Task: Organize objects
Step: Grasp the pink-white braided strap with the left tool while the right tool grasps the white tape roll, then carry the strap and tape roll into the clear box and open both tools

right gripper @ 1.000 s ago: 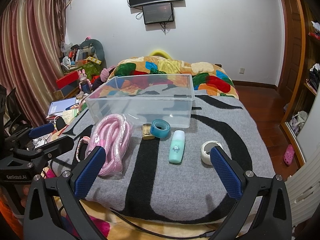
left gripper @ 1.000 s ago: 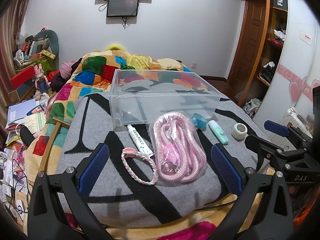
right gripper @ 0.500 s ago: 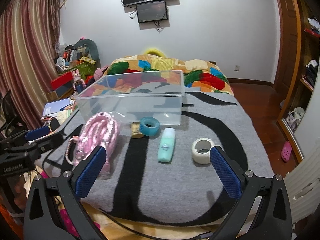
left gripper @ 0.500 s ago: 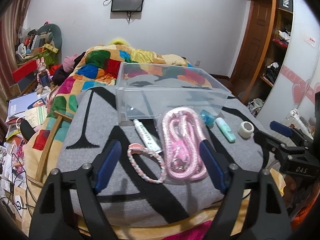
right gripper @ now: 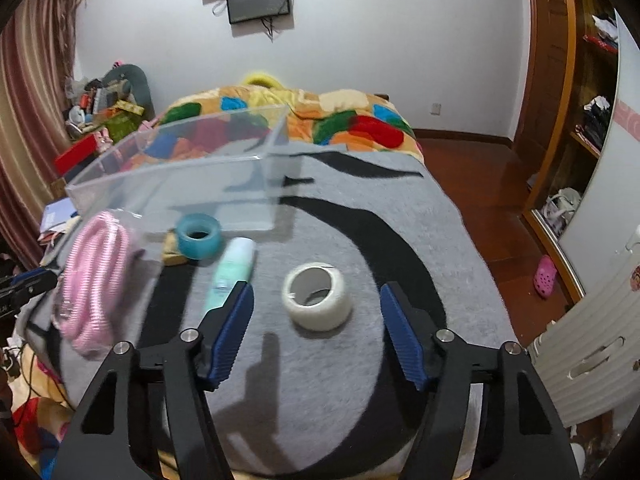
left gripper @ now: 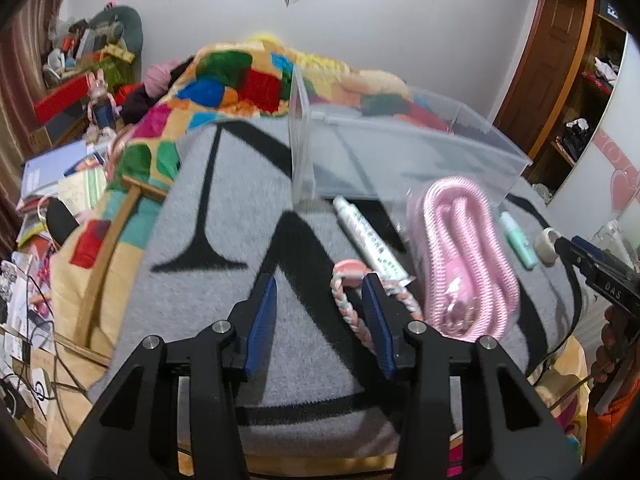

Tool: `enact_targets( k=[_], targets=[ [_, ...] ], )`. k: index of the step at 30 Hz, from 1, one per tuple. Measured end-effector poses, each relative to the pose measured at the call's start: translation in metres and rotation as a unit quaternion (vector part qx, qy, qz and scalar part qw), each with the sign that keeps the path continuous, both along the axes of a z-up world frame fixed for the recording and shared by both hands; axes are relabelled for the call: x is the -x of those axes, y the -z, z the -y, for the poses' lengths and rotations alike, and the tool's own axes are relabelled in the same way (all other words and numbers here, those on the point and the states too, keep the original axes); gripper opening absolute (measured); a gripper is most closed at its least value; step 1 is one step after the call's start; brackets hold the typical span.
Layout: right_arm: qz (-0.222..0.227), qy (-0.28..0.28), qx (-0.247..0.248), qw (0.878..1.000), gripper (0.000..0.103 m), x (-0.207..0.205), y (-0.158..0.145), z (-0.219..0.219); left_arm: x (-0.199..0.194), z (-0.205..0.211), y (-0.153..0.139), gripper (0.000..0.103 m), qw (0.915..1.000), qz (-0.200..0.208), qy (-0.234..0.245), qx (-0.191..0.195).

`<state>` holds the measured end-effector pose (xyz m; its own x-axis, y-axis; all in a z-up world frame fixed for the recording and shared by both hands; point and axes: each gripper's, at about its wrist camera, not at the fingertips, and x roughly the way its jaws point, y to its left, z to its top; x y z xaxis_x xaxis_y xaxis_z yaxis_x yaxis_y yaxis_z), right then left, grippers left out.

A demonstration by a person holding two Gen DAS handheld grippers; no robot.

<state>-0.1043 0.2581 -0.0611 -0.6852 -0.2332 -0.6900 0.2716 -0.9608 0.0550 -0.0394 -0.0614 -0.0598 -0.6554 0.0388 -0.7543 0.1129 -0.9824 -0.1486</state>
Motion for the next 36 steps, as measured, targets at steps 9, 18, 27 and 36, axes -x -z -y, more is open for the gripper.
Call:
enact_targets(
  k=[9, 18, 27, 36],
  targets=[
    [0.039, -0.015, 0.005, 0.999, 0.037, 0.014, 0.018, 0.008, 0.014, -0.009, 0.012, 0.008, 0.9998, 0.002, 0.006, 0.018],
    [-0.003, -0.041, 0.038, 0.998, 0.037, 0.000, -0.017, 0.016, 0.009, 0.002, -0.012, 0.003, 0.9995, -0.032, -0.005, 0.003],
    [-0.042, -0.075, 0.060, 0.995, 0.037, 0.006, -0.052, 0.043, 0.019, 0.007, -0.064, 0.003, 0.9957, -0.092, 0.000, 0.004],
    [-0.055, -0.097, 0.076, 0.991, 0.037, 0.033, -0.076, 0.075, 0.060, 0.004, -0.089, 0.003, 0.9937, -0.111, 0.019, -0.004]
  ],
)
